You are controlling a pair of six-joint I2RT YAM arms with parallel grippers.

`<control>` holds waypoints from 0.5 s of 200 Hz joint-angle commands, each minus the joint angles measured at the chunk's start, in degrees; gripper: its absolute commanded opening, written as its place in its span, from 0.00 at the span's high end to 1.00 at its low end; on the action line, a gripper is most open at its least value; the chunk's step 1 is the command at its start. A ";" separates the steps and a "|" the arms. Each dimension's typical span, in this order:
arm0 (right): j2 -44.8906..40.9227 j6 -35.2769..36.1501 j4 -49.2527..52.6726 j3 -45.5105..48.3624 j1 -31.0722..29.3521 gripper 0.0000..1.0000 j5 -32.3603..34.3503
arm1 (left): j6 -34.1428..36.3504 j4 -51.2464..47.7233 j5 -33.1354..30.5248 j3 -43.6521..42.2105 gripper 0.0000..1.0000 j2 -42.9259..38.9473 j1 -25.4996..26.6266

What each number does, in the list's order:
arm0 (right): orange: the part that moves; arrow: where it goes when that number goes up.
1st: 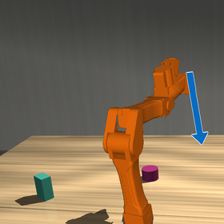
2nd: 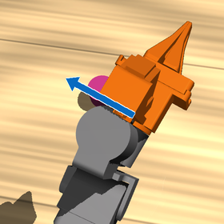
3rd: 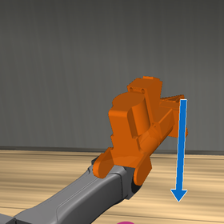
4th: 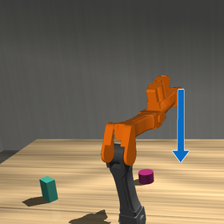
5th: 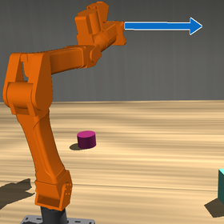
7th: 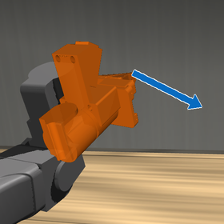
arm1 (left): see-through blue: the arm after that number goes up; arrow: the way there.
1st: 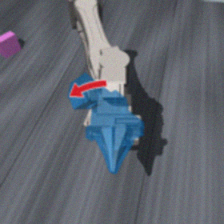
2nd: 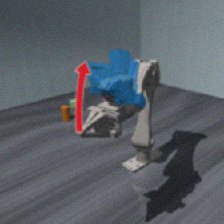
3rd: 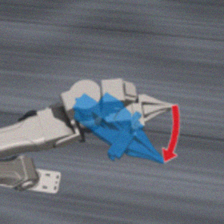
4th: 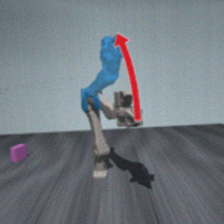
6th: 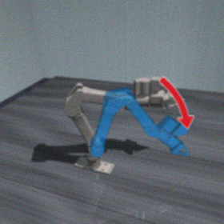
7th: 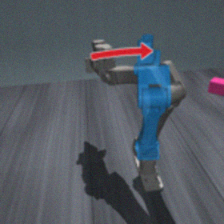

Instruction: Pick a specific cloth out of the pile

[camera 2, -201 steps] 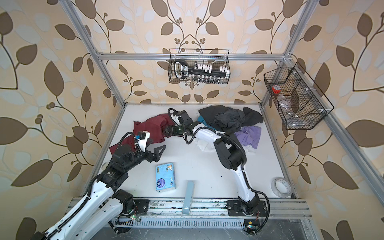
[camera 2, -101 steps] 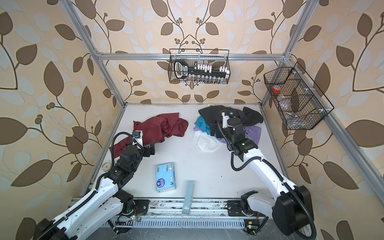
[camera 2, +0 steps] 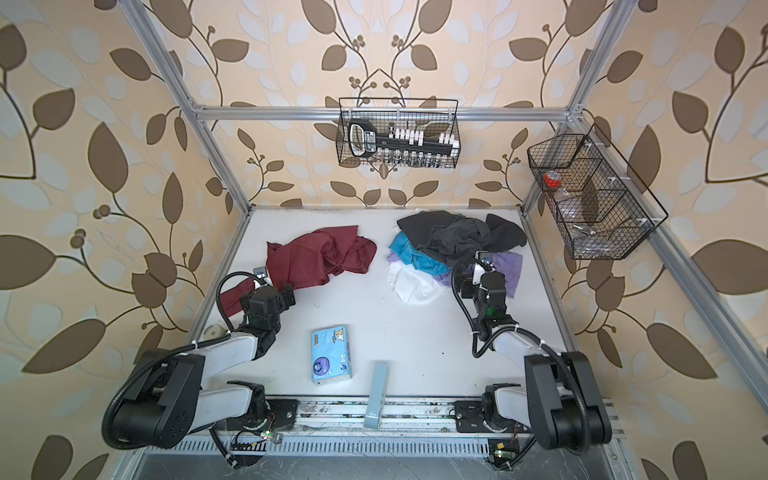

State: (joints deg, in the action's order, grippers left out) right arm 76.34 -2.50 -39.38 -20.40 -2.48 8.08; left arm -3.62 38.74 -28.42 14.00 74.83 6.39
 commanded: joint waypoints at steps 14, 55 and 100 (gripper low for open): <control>7.87 0.47 -22.64 5.66 0.89 0.00 0.70 | 1.23 9.59 8.87 2.59 0.04 5.08 -0.64; 9.71 -0.41 -28.34 8.14 2.22 0.00 -1.24 | 2.65 11.39 12.85 2.99 0.07 9.22 -0.84; 9.45 -0.71 -25.93 7.31 2.78 0.00 -2.60 | 0.45 5.83 9.76 7.07 0.01 11.00 -1.90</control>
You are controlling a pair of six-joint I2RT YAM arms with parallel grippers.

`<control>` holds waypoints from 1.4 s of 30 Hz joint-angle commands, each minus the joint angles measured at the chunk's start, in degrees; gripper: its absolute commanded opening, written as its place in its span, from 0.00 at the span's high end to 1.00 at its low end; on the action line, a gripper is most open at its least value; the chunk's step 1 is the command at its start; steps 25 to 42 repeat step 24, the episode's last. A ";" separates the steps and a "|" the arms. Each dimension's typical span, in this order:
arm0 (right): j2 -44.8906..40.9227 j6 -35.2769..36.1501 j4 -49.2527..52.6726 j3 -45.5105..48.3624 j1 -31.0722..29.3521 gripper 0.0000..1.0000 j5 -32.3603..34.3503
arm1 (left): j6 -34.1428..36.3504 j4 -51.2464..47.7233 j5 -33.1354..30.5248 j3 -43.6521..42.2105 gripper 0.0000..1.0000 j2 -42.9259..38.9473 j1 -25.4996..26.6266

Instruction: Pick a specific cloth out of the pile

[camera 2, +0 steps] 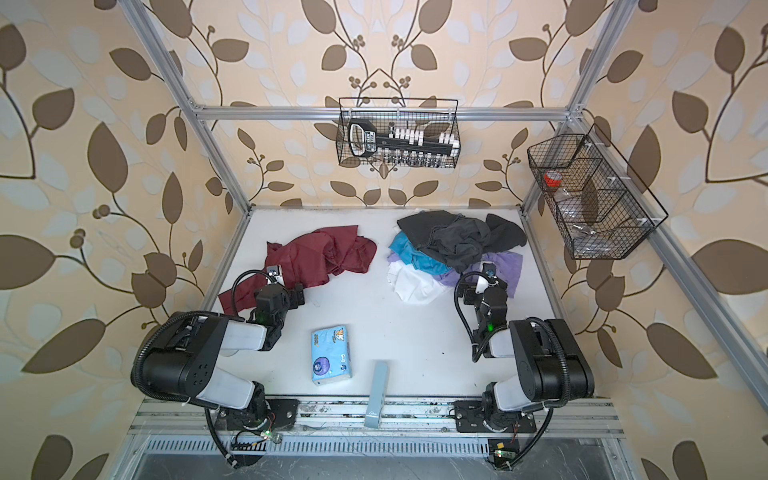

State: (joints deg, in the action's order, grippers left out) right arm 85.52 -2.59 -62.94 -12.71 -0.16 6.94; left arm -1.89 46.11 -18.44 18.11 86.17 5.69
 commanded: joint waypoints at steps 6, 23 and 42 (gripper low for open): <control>0.18 -0.57 -2.40 -0.38 0.45 0.01 -1.57 | -1.29 -1.48 -0.21 2.90 0.01 -0.30 -1.30; 0.22 -0.95 -2.01 -0.56 1.06 0.00 -2.62 | -1.36 -1.64 -0.11 2.88 0.01 -0.48 -1.30; 0.13 -0.93 -2.01 -0.52 1.16 0.00 -2.63 | -1.36 -1.64 -0.10 2.92 0.01 -0.52 -1.30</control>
